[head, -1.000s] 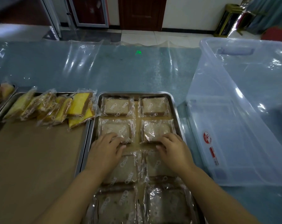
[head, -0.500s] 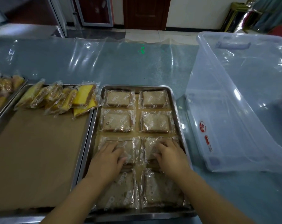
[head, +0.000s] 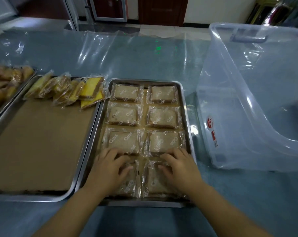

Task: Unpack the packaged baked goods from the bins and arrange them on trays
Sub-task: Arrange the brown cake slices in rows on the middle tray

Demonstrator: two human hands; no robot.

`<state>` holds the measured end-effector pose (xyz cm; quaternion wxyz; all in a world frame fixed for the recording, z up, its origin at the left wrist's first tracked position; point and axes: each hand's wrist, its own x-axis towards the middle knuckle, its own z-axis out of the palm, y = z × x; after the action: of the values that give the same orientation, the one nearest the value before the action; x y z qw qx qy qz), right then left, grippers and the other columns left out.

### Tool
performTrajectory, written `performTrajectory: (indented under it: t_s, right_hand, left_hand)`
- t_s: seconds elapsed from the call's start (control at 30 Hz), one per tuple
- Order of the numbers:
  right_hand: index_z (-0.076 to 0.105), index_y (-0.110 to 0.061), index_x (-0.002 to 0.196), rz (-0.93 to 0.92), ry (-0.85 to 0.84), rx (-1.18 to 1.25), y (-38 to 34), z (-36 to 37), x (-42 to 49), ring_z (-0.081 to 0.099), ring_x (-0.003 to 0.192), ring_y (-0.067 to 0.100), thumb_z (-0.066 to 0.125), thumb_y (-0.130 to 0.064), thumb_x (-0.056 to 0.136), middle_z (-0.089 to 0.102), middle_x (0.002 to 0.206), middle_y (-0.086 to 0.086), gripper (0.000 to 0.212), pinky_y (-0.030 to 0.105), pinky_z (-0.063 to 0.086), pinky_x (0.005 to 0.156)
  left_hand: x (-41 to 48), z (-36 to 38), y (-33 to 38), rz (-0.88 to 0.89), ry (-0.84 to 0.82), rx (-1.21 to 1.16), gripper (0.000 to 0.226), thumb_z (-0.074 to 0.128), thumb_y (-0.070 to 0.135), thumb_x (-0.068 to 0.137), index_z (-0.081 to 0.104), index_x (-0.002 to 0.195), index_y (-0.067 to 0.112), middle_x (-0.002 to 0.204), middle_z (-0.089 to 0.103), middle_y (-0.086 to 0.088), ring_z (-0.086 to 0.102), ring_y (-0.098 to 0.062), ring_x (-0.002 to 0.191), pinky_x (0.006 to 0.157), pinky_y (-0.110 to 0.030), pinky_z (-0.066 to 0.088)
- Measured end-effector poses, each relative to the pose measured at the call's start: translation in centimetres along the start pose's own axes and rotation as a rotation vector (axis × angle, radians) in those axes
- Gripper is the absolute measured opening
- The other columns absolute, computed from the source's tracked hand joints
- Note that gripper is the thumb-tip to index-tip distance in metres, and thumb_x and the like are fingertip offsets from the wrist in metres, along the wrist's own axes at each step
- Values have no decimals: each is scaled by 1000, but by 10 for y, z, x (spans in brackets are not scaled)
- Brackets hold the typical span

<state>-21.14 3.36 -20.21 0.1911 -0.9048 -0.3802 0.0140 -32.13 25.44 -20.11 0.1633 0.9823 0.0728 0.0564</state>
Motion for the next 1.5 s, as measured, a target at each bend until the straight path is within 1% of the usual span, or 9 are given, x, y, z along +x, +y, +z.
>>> performTrajectory:
  t_s: [0.13,0.3,0.67,0.83,1.0,1.13,1.27,1.4,1.5]
  right_hand:
    - [60,-29,121,17,-157,-29,2,7,-14,48,109,22,64,-47,80,56,115,-1,45,41,42,86]
    - [46,-36,134,50,-271,-57,2,12,-16,34,123,18,58,-49,84,43,131,-7,53,36,28,97]
    - [59,-30,120,74,-135,78,-39,-3,19,49,104,10,58,-37,87,54,116,-10,33,30,45,88]
    - [63,-27,112,91,-91,135,-89,10,59,56,95,12,58,-40,87,60,107,-9,28,30,48,79]
    - [67,-23,105,155,-65,187,-155,37,105,60,89,16,64,-35,85,65,99,-4,23,31,48,74]
    - [67,-27,103,222,-49,180,-203,60,142,61,84,13,64,-40,84,66,93,-7,23,25,44,68]
    - [66,-23,104,216,-67,192,-241,79,182,61,87,12,63,-39,84,66,96,-5,25,30,50,75]
    - [65,-25,102,252,-57,182,-269,93,226,61,88,11,61,-41,85,67,93,-9,24,31,51,74]
    - [64,-23,102,290,-80,245,-287,100,267,60,88,12,59,-39,87,66,94,-8,23,34,52,75]
  left_hand:
    - [-23,4,5,0,-67,42,44,52,55,76,71,99,23,101,62,1,58,-24,92,73,-43,49]
    - [-25,5,6,-8,-130,57,39,75,44,71,69,104,23,108,62,-2,58,-29,99,77,-45,46]
    - [-8,-33,-20,14,14,-186,24,73,27,79,70,100,18,98,62,5,57,-13,88,75,-26,47]
    - [-9,-62,-78,-90,46,-321,19,71,23,80,69,99,20,93,57,11,54,-6,82,70,-7,34]
    - [-18,-92,-162,-107,57,-298,16,72,19,80,70,94,13,91,61,5,53,-3,78,70,-9,34]
    - [-20,-110,-229,-168,65,-303,17,71,22,81,69,96,14,94,60,5,57,-11,81,74,-21,42]
    - [-13,-128,-285,-194,102,-293,15,71,22,80,69,95,18,93,60,7,52,-2,76,70,0,34]
    - [10,-143,-328,-188,124,-241,16,67,27,84,68,98,20,96,62,7,59,-13,84,73,-29,48]
    - [40,-152,-352,-164,144,-178,15,64,28,86,68,97,19,93,61,5,58,-15,86,71,-31,48]
